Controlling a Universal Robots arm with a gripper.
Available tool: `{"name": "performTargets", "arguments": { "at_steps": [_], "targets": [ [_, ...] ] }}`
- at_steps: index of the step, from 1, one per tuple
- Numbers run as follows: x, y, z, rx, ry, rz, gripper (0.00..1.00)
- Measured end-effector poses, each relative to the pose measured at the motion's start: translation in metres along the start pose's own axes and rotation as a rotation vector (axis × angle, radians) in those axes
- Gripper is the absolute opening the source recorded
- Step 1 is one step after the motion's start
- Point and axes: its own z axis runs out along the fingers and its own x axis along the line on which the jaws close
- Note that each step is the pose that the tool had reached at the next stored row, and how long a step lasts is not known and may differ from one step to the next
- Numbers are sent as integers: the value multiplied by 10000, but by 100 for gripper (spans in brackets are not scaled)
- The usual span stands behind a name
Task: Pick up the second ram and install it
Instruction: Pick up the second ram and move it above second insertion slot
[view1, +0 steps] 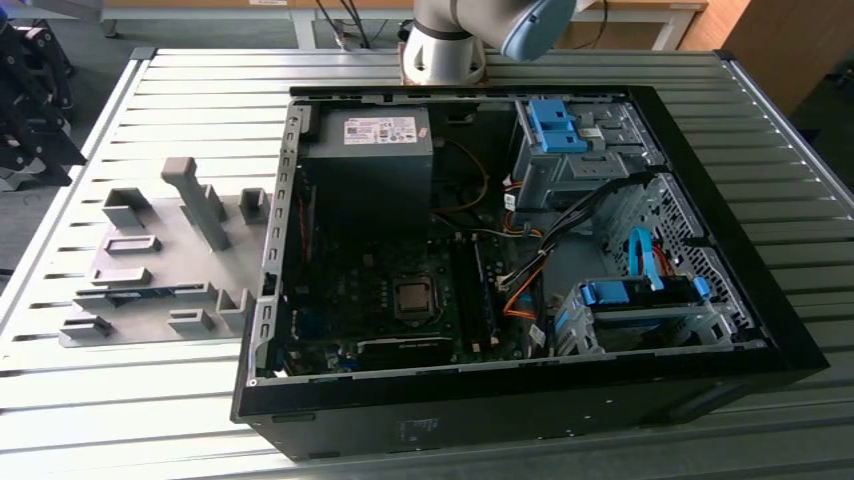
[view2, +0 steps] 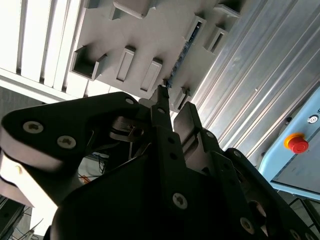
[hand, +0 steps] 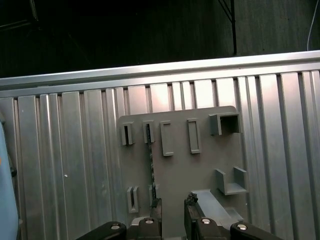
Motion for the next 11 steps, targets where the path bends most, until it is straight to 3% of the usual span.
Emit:
{"name": "performTargets", "arguments": {
  "at_steps": [11],
  "targets": [
    [4, 3, 10, -5, 5, -350, 32]
  ]
}}
